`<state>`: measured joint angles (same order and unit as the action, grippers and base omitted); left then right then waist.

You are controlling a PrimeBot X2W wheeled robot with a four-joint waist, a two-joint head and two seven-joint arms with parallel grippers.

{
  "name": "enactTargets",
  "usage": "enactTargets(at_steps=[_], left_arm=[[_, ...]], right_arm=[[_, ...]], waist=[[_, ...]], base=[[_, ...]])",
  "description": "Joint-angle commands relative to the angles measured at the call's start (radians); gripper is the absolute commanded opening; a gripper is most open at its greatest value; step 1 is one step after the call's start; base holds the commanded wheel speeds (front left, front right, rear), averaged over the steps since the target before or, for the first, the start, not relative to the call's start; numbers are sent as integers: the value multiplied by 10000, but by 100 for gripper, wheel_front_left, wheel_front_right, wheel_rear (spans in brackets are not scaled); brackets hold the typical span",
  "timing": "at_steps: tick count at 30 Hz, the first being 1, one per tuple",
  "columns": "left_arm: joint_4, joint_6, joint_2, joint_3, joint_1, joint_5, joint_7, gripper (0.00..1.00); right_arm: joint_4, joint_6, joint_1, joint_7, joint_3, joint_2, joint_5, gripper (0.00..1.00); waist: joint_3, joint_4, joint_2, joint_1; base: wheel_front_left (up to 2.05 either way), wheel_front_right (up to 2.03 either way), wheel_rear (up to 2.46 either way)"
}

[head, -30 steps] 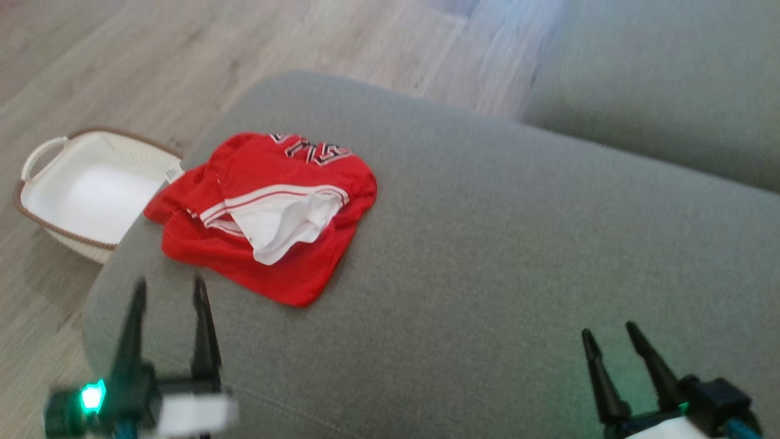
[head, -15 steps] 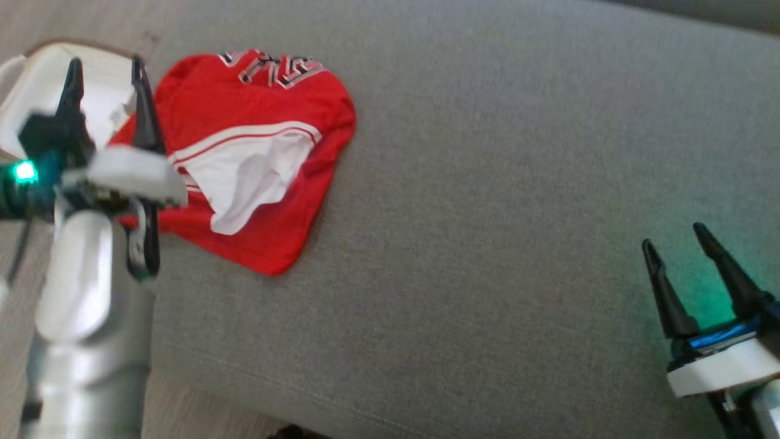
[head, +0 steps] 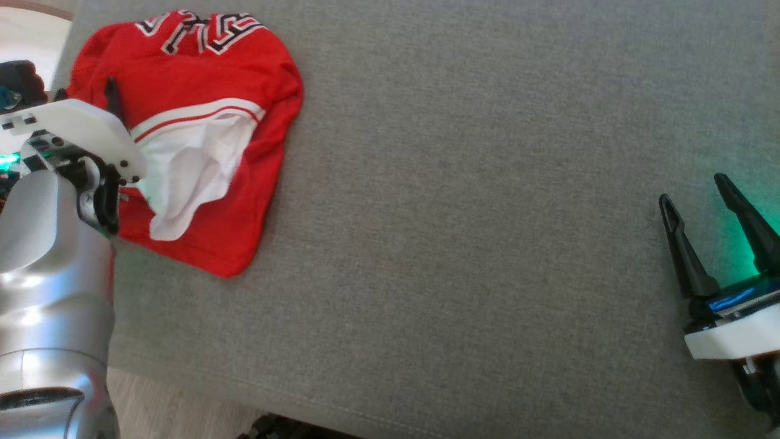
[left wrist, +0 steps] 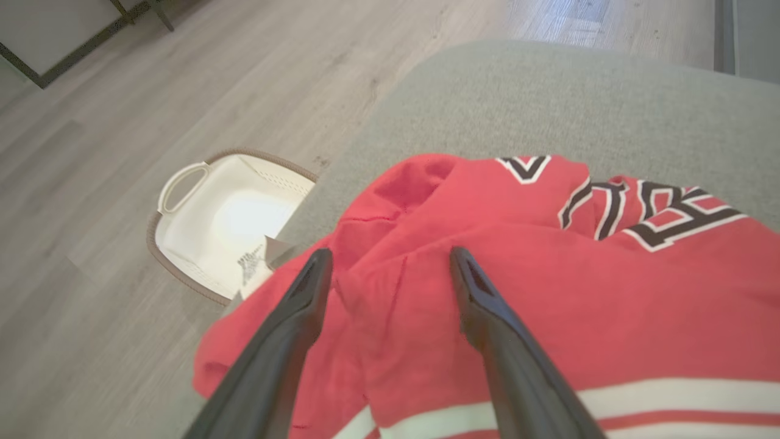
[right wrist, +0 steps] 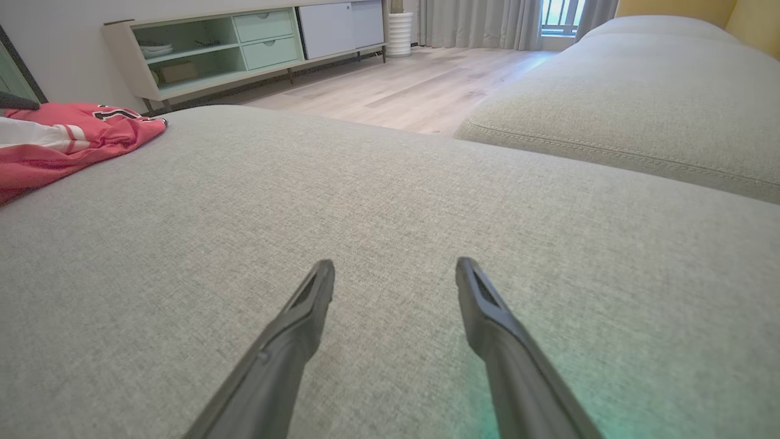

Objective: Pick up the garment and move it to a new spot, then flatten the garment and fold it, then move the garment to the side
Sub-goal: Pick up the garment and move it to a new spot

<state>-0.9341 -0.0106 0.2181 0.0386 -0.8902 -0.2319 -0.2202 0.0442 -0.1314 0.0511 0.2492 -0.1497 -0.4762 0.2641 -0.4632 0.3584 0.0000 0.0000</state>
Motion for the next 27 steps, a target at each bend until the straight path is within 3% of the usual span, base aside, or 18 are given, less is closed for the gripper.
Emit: enactTargets(at_steps=[1, 9, 10, 11, 18, 23, 27], left_arm=[[-31, -102, 583, 393, -363, -166, -15, 100], [-1303, -77, 576, 380, -698, -292, 618, 100], [-1363, -99, 576, 369, -737, -293, 876, 37], [-1431, -132, 578, 361, -773, -299, 1120, 0], [-1569, -398, 844, -168, -1335, 152, 2695, 0], [-1368, -555, 1118, -770, -1820, 687, 3492, 0], [-800, -890, 1391, -1447, -2308, 1132, 3830, 0]], right_arm=[[-313, 7, -10, -21, -119, -257, 37, 100], [-544, 7, 59, -79, 79, -362, -23, 100], [-561, 7, 59, -83, 105, -360, -30, 100], [-573, 7, 60, -85, 120, -355, -41, 100], [-293, 7, 184, -32, -113, -40, -49, 100], [353, 7, 375, 79, -660, 523, 33, 100], [903, 7, 473, 119, -1018, 1319, 168, 100]], waist=[[-243, -179, 0, 0], [-735, -373, 0, 0], [-771, -381, 0, 0], [-795, -391, 0, 0], [-282, -531, 0, 0], [891, -900, 0, 0], [2257, -1607, 0, 0]], base=[[0, 0, 0], [0, 0, 0], [0, 0, 0], [0, 0, 0], [0, 0, 0], [0, 0, 0], [0, 0, 0]])
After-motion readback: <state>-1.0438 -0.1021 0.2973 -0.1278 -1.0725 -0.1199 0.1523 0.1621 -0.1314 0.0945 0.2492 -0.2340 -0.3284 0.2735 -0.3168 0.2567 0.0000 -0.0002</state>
